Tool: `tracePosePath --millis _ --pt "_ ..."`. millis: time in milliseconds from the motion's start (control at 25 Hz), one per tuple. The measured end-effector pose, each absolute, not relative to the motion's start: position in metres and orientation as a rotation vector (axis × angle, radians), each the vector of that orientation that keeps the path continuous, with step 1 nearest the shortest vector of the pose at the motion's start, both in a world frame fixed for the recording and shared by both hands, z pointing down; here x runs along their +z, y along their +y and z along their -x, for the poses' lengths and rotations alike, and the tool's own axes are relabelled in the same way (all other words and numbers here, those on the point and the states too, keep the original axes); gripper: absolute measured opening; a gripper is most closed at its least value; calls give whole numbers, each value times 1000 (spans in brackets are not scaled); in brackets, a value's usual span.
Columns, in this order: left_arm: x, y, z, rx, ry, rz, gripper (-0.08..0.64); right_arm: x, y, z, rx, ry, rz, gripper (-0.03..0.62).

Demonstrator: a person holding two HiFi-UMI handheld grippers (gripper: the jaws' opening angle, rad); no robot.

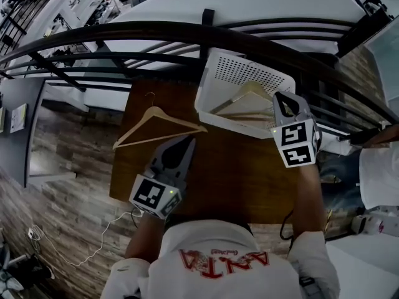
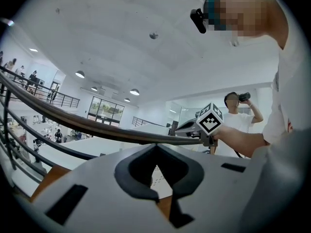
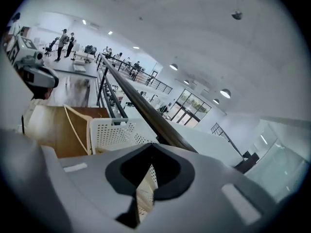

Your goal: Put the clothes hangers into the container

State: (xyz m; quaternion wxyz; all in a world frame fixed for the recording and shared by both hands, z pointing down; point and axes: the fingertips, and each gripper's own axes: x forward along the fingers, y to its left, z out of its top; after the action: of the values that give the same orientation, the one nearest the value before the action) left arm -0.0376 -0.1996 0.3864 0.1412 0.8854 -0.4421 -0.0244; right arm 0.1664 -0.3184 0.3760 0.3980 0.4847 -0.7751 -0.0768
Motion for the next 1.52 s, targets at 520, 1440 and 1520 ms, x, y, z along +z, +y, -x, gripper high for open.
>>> tracePosePath --millis 520,1440,1520 --pt "344 -167 37 -71 -1261 -2678 9 351 -204 -179 49 -2338 -1626 3" --pt "319 -131 55 -108 -1283 -2700 9 332 -137 -160 58 -2477 -1696 3" --pt "321 -130 57 -104 -1297 -2691 9 334 -139 -158 58 -2481 -1681 3"
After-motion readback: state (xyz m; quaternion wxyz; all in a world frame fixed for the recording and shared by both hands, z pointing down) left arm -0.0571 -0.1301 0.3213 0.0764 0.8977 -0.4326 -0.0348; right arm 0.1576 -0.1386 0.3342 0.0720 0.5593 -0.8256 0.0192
